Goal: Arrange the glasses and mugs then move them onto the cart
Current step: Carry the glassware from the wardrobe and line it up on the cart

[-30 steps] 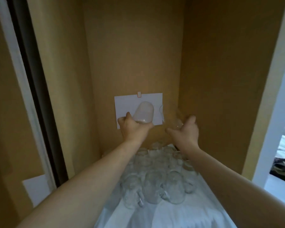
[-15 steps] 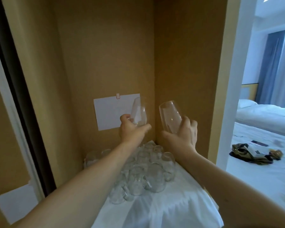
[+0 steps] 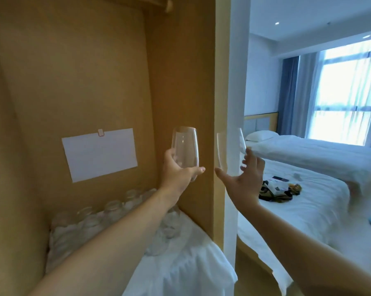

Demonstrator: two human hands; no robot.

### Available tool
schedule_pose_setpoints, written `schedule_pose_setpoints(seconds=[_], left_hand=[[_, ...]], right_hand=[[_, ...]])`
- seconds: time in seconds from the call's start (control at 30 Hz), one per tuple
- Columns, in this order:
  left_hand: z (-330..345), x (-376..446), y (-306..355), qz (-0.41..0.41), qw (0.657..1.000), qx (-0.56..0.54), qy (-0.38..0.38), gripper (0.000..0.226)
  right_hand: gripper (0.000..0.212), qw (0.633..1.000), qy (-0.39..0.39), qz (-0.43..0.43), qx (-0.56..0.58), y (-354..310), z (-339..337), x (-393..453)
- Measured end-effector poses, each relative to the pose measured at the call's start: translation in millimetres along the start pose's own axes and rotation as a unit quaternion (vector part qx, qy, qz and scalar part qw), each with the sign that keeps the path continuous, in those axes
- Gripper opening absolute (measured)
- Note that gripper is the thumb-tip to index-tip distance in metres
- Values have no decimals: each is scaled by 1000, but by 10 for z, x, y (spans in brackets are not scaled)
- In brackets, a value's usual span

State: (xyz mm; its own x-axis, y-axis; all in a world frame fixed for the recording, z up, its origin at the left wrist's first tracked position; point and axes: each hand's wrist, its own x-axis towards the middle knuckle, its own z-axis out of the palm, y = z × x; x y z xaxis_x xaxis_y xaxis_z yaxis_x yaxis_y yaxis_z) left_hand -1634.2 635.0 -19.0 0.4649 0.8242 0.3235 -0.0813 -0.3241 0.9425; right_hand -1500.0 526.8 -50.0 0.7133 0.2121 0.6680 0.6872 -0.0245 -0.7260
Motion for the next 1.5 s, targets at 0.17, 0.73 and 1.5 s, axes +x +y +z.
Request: schedule_pose_setpoints(seconds=[0.17, 0.73, 1.5], left_hand=[[601, -74, 196, 29, 998, -50, -34, 96], [3192, -361, 81, -86, 989, -69, -103, 98], [6371, -136, -358, -119, 899, -76, -414, 88]], right_hand=[[101, 998, 3, 57, 18, 390, -415, 236], [95, 972, 31, 223, 65, 1955, -2335, 833], [96, 919, 229, 318, -35, 3719, -3922, 1647]])
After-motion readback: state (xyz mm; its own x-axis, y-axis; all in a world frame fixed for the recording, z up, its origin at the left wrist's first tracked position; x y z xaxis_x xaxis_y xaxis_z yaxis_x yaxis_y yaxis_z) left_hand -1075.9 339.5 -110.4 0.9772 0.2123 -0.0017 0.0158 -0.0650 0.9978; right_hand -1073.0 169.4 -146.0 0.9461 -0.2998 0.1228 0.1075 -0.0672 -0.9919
